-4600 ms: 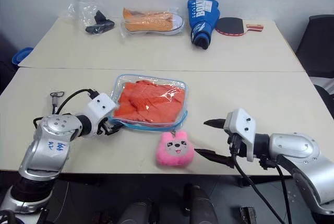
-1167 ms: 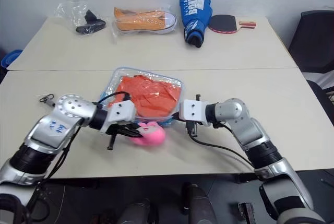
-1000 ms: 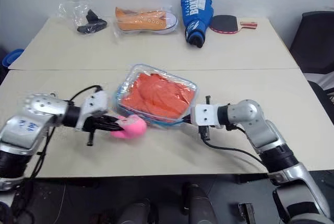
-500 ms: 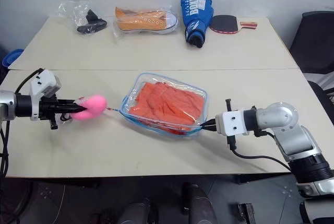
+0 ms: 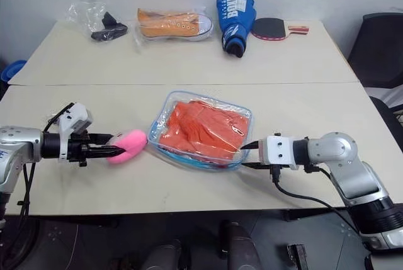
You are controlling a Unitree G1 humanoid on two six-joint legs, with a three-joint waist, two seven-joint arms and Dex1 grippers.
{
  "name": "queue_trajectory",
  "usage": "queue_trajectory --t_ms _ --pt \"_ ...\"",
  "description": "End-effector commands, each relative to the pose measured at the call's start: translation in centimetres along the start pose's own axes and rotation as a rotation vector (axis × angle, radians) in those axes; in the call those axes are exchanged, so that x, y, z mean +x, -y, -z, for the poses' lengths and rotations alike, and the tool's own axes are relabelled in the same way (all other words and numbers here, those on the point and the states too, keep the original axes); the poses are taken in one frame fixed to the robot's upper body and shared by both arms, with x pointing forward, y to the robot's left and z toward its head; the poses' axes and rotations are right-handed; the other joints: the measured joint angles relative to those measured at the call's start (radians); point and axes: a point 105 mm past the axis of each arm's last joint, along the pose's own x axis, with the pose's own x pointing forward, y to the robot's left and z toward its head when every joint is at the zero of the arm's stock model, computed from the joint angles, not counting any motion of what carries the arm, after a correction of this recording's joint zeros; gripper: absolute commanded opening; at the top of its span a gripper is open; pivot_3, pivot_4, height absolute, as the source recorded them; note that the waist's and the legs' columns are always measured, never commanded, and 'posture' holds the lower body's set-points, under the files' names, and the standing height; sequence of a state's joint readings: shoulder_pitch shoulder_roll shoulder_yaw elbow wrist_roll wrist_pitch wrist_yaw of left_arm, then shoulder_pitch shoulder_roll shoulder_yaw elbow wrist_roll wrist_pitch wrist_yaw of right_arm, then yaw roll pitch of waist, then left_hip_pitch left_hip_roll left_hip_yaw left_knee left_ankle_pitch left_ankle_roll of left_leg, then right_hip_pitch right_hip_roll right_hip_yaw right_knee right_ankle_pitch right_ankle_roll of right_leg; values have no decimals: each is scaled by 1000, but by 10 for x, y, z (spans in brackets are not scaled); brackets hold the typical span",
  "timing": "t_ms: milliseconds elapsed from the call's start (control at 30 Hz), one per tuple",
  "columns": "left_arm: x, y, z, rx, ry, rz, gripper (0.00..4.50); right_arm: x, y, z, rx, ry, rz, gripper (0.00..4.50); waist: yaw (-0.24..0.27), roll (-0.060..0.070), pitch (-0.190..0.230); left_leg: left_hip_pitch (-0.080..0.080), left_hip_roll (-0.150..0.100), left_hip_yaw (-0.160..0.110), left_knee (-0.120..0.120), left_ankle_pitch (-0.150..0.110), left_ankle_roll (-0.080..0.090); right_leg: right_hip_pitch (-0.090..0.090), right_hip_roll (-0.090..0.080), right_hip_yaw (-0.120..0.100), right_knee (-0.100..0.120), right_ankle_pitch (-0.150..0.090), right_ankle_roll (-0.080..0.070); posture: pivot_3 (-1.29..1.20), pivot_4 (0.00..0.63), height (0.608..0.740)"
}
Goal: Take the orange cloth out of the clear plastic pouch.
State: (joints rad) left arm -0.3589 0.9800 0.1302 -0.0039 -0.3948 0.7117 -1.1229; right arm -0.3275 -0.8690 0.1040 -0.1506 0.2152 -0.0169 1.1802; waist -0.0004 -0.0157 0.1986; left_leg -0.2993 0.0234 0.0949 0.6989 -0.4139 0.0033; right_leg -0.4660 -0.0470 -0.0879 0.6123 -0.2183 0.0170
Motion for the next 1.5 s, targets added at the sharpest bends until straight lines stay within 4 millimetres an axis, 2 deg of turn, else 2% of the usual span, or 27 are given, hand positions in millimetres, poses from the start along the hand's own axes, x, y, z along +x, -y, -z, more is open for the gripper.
queue_trajectory --t_ms 33,133,200,300,367,400,467,533,600,667,767,867,967,1233,1433,1500 --pt "-11 0 -7 34 46 -35 3444 -11 3 -17 26 42 64 3317 0 0 0 0 0 0 0 0 0 0 0 0 0 0 0 0 150 740" --pt "-22 0 -1 49 41 -68 4340 -16 0 -25 81 74 106 4356 -1 0 0 0 1 0 0 0 -1 0 0 0 0 0 -1 0 150 740" --pt "-35 0 2 21 44 -75 4458 -18 -1 -31 112 92 140 4477 -2 0 0 1 1 0 0 -1 -1 0 0 0 -1 -1 -1 0 150 740" --pt "-64 -12 -23 16 136 -146 4458 -22 -3 -41 165 120 173 4477 0 -1 0 1 2 0 0 -1 -2 -1 0 -2 -1 -2 -4 0 150 740" --pt "-66 -7 -55 88 210 -121 4458 -22 -4 -46 190 134 185 4477 10 -1 0 1 2 -1 0 -2 -3 -1 1 -3 0 -3 -5 0 150 740" --pt "-65 -5 -65 109 227 -108 4458 -22 -4 -47 198 136 189 4477 15 -1 0 1 2 -2 0 -1 -4 -1 1 -3 0 -3 -5 0 150 740" --pt "-34 16 -97 293 220 -21 4458 -19 -5 -53 224 158 190 4477 29 -1 0 1 2 -1 0 -1 -4 1 1 -3 0 -3 -5 0 150 740" --pt "-6 36 -110 477 181 40 4458 -16 -6 -57 240 173 182 4477 32 -1 0 1 1 -2 1 -1 -3 2 1 -3 0 -2 -4 0 150 740" --pt "25 48 -108 680 104 66 4458 -13 -10 -61 248 182 164 4477 28 -1 -1 -1 0 0 0 -1 -3 2 0 -1 3 -2 -3 0 150 740" --pt "45 56 -104 802 68 87 4458 -11 -13 -63 249 182 156 4477 21 -1 -1 -1 0 1 0 -1 -3 3 1 -1 2 -2 -3 0 150 740" --pt "72 64 -84 994 -2 142 4458 -12 -13 -63 257 178 175 4477 7 -1 0 0 4 4 0 -2 -5 2 6 2 1 -2 -4 0 150 740" --pt "83 59 -66 1080 -57 155 4458 -12 -14 -63 262 174 192 4477 1 -1 0 1 5 4 0 -2 -7 1 8 2 1 -4 -7 0 150 740" --pt "91 52 -59 1129 -57 132 4458 -12 -16 -63 271 174 209 4477 2 -1 0 2 6 4 0 -1 -8 1 9 3 3 -5 -8 0 150 740" --pt "101 46 -65 1131 27 78 4458 -13 -18 -62 283 162 243 4477 7 -1 0 1 5 3 0 -2 -6 1 8 3 2 -5 -8 0 150 740" --pt "98 45 -78 1078 110 35 4458 -13 -17 -60 281 153 252 4477 12 -1 0 1 5 3 0 -2 -6 1 7 3 2 -4 -7 0 150 740" --pt "93 48 -78 1063 130 52 4070 -13 -17 -59 281 150 252 4500 12 -1 0 1 5 3 0 -2 -6 1 7 3 2 -4 -8 0 150 740"
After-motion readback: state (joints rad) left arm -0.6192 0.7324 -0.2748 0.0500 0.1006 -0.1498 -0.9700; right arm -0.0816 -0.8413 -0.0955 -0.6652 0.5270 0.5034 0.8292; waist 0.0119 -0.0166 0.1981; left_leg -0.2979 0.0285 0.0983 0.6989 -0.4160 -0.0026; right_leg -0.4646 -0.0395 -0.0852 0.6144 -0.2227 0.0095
